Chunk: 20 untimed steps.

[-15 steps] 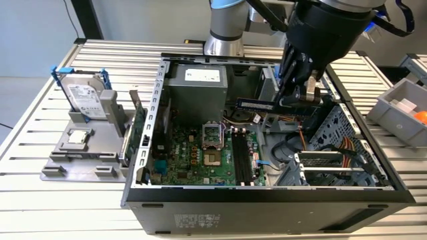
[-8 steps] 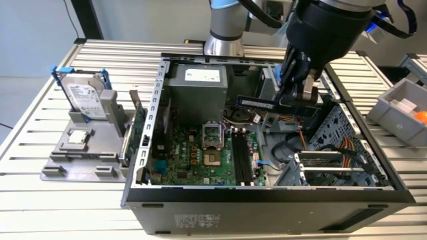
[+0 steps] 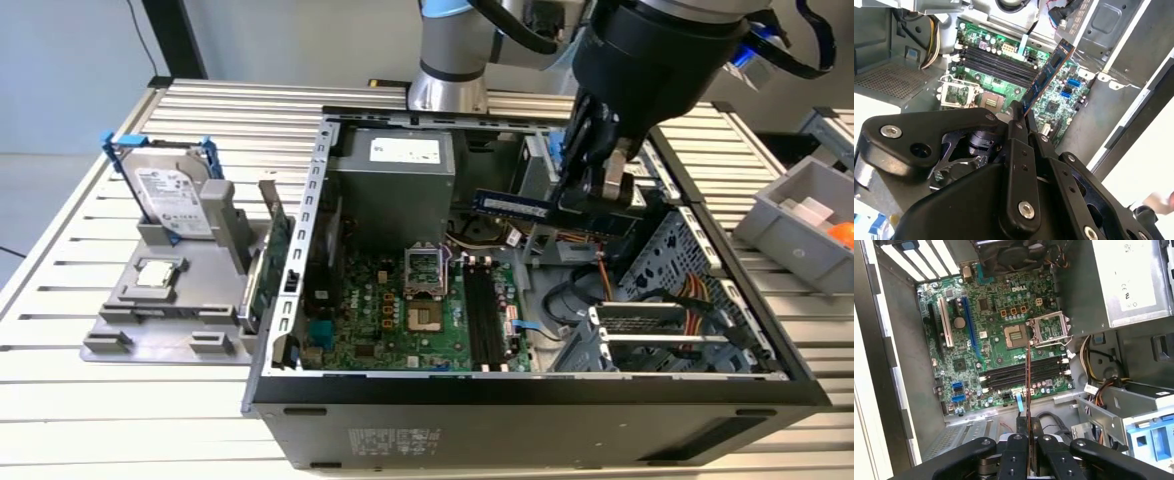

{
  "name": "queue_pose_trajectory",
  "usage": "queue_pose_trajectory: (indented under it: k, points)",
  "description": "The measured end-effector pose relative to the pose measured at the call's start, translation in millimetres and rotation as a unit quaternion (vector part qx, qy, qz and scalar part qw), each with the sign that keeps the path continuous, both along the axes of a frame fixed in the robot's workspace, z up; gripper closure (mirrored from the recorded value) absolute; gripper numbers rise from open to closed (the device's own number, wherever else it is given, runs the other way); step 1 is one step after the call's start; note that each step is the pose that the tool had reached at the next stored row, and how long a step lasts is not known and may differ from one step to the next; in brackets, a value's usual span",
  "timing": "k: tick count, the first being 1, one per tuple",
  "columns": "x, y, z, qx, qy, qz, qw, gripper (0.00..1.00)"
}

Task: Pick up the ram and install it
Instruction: 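Pick up the ram and move it above insertion slot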

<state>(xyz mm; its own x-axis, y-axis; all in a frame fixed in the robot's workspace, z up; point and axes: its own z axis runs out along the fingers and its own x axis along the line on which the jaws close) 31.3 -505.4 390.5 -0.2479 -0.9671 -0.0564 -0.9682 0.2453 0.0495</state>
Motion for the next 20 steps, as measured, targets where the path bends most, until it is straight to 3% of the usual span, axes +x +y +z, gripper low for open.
queue_pose_trajectory:
  k: [9, 16, 20]
  points:
    - [0.0, 0.0, -0.1, 0.0, 0.0, -0.045, 0.99898, 1.0]
    - [0.0, 0.0, -0.1, 0.0, 0.0, -0.066, 0.99779, 1.0]
    - [0.0, 0.0, -0.1, 0.0, 0.0, -0.07, 0.99755, 1.0]
